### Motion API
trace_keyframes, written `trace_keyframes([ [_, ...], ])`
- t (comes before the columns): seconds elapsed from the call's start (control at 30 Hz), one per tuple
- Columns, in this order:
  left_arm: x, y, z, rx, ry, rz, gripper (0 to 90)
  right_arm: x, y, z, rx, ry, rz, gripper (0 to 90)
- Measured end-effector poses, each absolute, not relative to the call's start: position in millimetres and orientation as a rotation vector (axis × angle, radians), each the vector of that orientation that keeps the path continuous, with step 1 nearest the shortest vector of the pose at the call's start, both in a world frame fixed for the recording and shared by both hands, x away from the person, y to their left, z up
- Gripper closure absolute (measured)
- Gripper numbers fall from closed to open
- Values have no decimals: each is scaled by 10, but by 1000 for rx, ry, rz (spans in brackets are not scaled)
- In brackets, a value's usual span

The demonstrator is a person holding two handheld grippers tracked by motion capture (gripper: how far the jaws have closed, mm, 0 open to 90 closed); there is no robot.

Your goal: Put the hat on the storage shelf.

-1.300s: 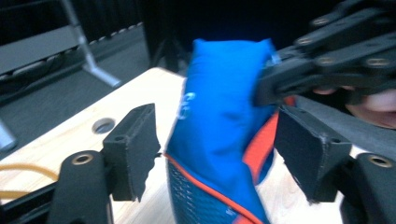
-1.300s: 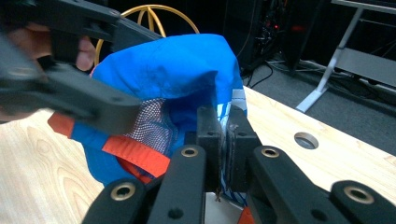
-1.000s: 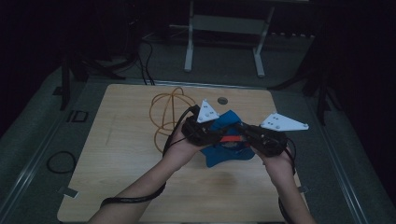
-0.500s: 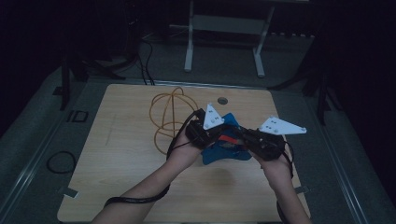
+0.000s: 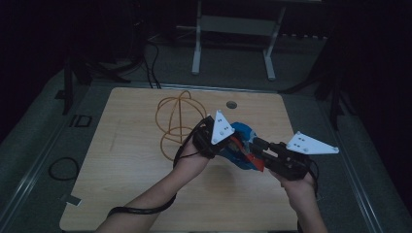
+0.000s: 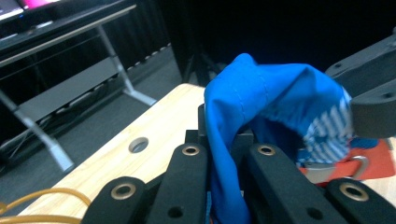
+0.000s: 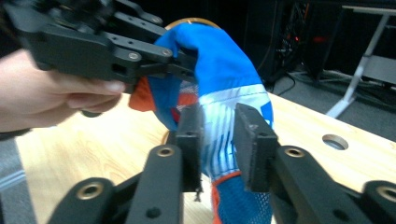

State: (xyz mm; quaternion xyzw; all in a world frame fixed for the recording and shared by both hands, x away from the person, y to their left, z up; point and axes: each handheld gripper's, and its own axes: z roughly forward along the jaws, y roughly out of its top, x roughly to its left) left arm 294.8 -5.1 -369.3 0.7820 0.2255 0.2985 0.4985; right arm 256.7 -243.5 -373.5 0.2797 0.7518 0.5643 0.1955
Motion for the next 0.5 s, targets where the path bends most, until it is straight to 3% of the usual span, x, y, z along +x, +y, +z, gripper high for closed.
trace_keyframes([
  [0.17, 2940, 81, -3664, 1825, 487, 697, 889, 2403, -2555, -3665, 731, 2091, 1629, 594],
  [0.5, 2906, 334, -3695, 1697, 234, 592, 888, 2394, -2769, -3694, 777, 2055, 1623, 603],
])
